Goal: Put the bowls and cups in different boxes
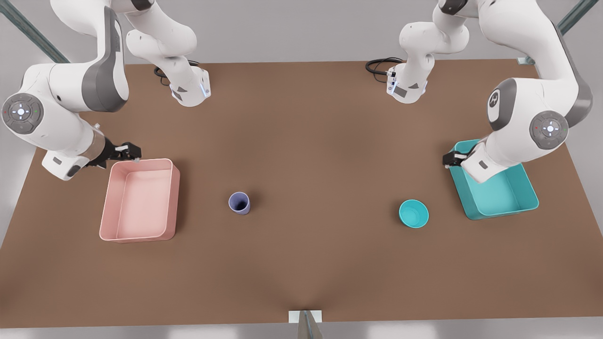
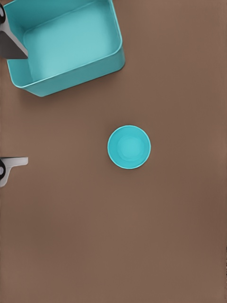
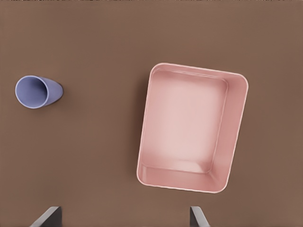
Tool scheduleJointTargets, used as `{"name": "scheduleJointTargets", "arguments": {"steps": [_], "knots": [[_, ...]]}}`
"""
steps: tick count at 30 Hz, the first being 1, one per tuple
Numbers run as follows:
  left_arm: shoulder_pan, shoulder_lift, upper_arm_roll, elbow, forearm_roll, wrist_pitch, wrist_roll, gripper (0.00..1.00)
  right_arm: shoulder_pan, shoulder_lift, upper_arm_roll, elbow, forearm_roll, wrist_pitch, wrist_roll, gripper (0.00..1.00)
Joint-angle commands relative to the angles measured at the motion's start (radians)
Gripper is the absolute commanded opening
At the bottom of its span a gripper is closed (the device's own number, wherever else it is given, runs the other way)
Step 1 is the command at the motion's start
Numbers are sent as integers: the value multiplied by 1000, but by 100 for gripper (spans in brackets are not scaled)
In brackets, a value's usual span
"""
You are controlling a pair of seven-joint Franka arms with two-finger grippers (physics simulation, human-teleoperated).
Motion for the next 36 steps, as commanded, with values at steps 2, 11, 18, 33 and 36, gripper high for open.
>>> {"name": "scheduleJointTargets", "arguments": {"steps": [2,11,18,33,36], "knots": [[-1,6,0,1,-2,24,33,100,3,4,1,1,-3,20,-37,100],[62,454,47,-13,-148,570,124,100,286,360,9,46,15,367,435,100],[66,491,46,-111,-148,567,214,100,278,401,6,-46,89,483,580,100],[71,477,38,-82,-274,389,202,21,295,396,7,-273,121,750,641,100],[57,284,162,-83,-143,213,102,21,301,427,7,-273,121,776,641,100]]}}
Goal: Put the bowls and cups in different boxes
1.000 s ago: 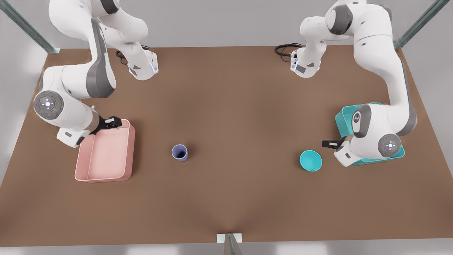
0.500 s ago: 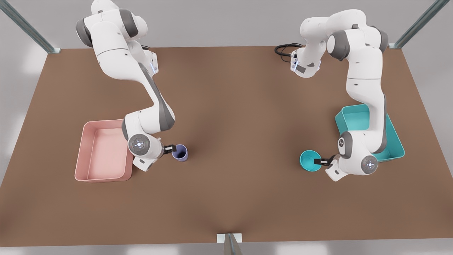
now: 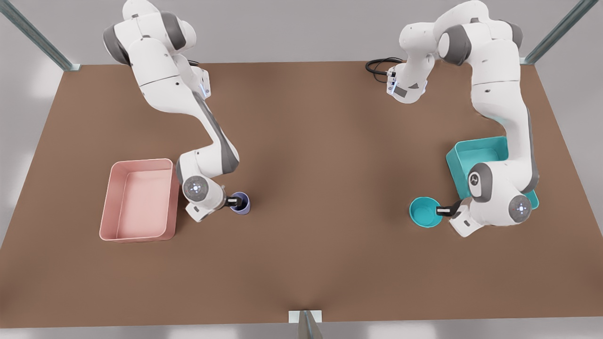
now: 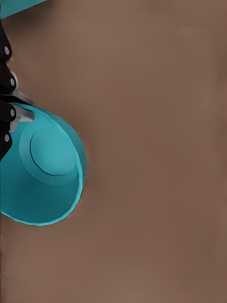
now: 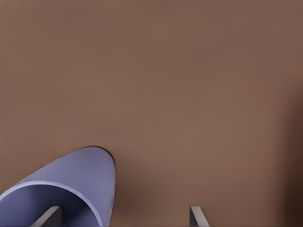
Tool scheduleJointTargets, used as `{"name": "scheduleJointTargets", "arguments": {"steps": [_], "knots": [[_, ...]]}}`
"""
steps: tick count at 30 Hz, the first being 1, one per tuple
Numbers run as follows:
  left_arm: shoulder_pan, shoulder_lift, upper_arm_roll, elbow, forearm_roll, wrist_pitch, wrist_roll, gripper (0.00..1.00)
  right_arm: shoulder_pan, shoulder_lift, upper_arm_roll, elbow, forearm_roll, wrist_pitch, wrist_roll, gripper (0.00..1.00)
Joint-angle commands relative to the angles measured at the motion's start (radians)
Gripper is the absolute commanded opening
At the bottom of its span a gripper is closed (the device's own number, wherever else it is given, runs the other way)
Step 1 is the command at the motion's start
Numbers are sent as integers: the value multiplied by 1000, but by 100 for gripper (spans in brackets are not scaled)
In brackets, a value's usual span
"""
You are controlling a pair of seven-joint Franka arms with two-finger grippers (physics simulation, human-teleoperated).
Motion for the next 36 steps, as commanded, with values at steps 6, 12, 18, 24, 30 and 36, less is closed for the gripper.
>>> {"name": "scheduleJointTargets", "arguments": {"steps": [6,12,18,24,30,36], "knots": [[75,-107,296,-6,131,-232,216,21,11,33,2,-3,6,79,151,100],[101,-75,318,-187,152,32,299,21,11,41,21,8,4,74,143,31],[119,2,318,-282,151,193,350,21,-2,44,21,6,6,68,140,21],[116,-35,318,-251,147,106,347,100,-3,-131,14,34,-8,-114,-24,21],[-14,-245,11,95,239,-408,-58,100,-339,-243,-6,52,-131,-243,-713,21],[-77,-256,-122,190,292,-425,-136,100,-560,-53,-5,155,-143,-144,-958,21]]}}
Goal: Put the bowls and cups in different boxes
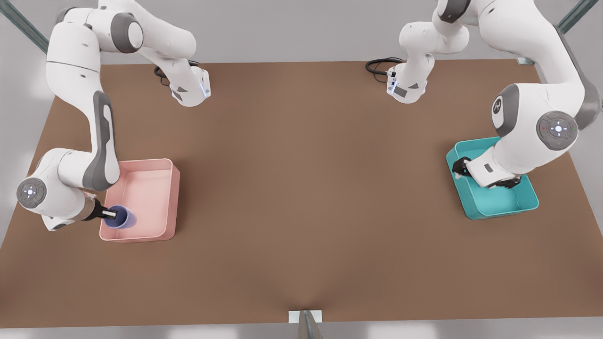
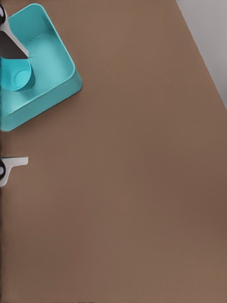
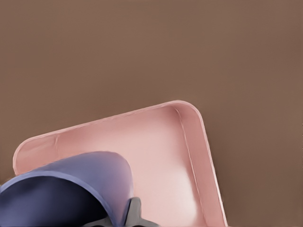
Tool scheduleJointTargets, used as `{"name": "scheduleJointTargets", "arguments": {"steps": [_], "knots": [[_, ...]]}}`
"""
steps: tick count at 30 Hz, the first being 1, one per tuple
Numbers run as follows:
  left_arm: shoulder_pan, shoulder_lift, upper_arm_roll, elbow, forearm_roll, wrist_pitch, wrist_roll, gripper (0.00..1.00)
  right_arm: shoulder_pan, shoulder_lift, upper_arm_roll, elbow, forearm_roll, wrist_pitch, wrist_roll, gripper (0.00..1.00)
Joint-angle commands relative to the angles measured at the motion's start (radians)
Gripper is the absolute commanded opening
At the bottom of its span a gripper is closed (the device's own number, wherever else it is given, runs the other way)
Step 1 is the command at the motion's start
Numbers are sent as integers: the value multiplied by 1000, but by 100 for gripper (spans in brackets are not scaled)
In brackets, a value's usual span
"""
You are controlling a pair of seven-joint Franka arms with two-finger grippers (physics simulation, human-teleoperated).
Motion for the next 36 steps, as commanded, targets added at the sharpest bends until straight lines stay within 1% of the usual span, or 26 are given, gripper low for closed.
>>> {"name": "scheduleJointTargets", "arguments": {"steps": [1,3,5,6,11,12,13,14,17,20,21,24,25,26,27,28,29,32,33,36], "knots": [[1,1,-10,4,22,-88,-233,100,-13,40,0,6,-8,47,-621,21],[-9,10,-13,25,15,-80,-236,100,-11,93,4,-5,0,113,-618,21],[-9,11,-13,25,1,-80,-236,100,-3,101,5,-21,-2,154,-616,21],[-9,11,-13,21,-5,-85,-236,100,-10,93,7,-69,-3,224,-616,21],[-8,18,-14,22,-22,-108,-235,100,-5,83,11,-103,23,229,-606,21],[-12,18,-14,25,-22,-109,-235,100,-5,83,11,-104,24,225,-604,25],[-6,22,-13,24,-42,-106,-233,100,-5,86,11,-106,29,222,-602,75],[-3,22,-13,24,-74,-105,-233,100,-5,87,11,-106,35,222,-602,100],[5,31,-11,22,-73,-95,-232,100,-5,86,11,-104,37,219,-604,100],[12,25,-11,21,-77,-112,-229,100,10,27,20,-101,40,82,-573,100],[12,25,-11,21,-77,-114,-229,100,14,11,20,-103,41,64,-573,100],[15,27,-11,21,-80,-111,-229,100,30,-118,28,-95,67,-131,-573,100],[17,28,-11,21,-80,-109,-229,100,49,-163,28,-89,75,-186,-508,100],[17,28,-11,21,-79,-108,-229,100,92,-189,28,-57,69,-303,-263,100],[17,28,-11,21,-79,-106,-229,100,133,-180,30,12,60,-387,-89,100],[17,30,-11,21,-79,-106,-229,100,158,-180,28,34,58,-410,-27,100],[17,30,-11,21,-77,-105,-229,100,176,-218,30,63,60,-459,30,100],[15,30,-11,21,-73,-103,-229,100,176,-385,20,38,61,-507,-109,100],[15,27,-11,21,-73,-105,-229,100,178,-416,20,35,60,-524,-109,100],[14,27,-13,21,-74,-108,-229,100,181,-422,20,35,58,-533,-110,100]]}}
